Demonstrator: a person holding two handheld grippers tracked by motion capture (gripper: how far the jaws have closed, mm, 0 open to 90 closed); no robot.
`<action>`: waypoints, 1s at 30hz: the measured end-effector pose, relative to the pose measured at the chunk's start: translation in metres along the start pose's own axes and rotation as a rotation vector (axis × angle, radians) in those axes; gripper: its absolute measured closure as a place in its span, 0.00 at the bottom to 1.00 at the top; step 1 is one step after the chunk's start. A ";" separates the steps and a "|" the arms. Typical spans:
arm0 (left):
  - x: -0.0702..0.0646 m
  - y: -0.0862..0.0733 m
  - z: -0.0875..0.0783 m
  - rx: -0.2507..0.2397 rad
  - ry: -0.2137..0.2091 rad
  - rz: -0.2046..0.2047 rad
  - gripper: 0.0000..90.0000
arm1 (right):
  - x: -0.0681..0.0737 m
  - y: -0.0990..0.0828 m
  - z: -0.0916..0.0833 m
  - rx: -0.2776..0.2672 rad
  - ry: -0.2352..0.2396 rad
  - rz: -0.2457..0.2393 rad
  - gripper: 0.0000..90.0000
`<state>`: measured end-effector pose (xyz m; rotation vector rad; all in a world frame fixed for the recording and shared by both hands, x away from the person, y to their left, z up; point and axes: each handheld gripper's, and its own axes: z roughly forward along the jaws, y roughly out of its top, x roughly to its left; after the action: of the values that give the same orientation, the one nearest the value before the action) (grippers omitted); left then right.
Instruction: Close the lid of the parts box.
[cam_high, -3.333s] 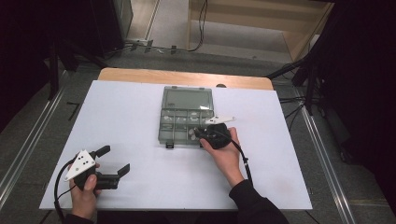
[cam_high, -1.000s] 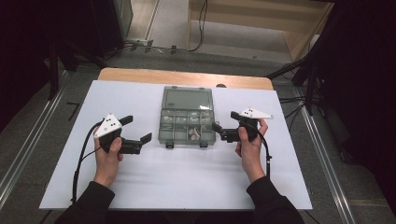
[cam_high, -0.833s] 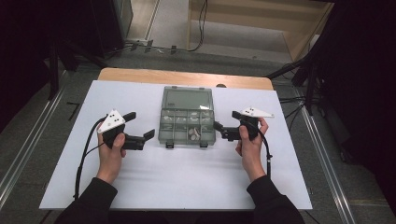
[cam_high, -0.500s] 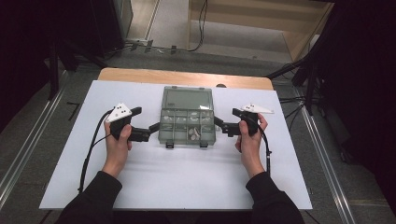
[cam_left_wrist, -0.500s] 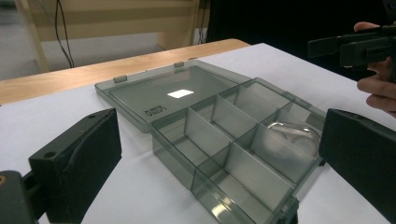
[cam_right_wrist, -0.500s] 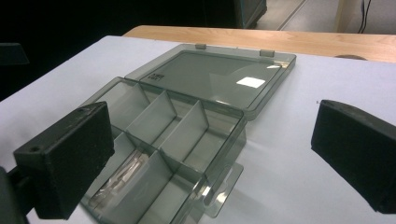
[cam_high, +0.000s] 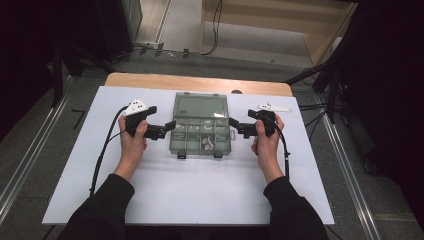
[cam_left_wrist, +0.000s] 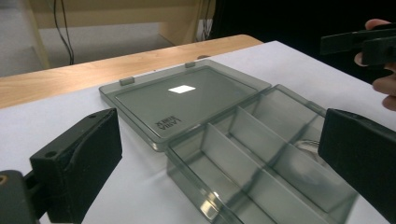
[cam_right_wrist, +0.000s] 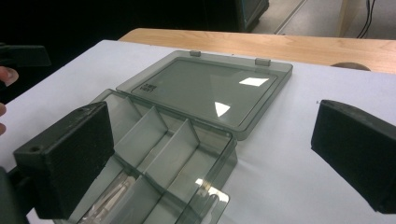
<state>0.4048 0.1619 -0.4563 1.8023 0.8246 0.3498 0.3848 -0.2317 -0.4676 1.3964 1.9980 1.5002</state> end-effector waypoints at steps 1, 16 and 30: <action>0.002 0.001 0.002 0.002 0.002 -0.007 0.00 | -0.001 0.001 0.001 0.003 -0.001 -0.001 0.00; 0.017 0.011 0.026 0.028 -0.002 -0.075 0.00 | -0.010 0.014 0.021 0.023 0.010 0.010 0.00; 0.024 0.018 0.046 0.064 0.042 -0.144 0.15 | -0.021 0.018 0.040 0.063 0.049 0.068 0.00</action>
<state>0.4562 0.1423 -0.4610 1.7872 0.9990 0.2704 0.4322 -0.2256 -0.4750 1.4809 2.0633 1.5257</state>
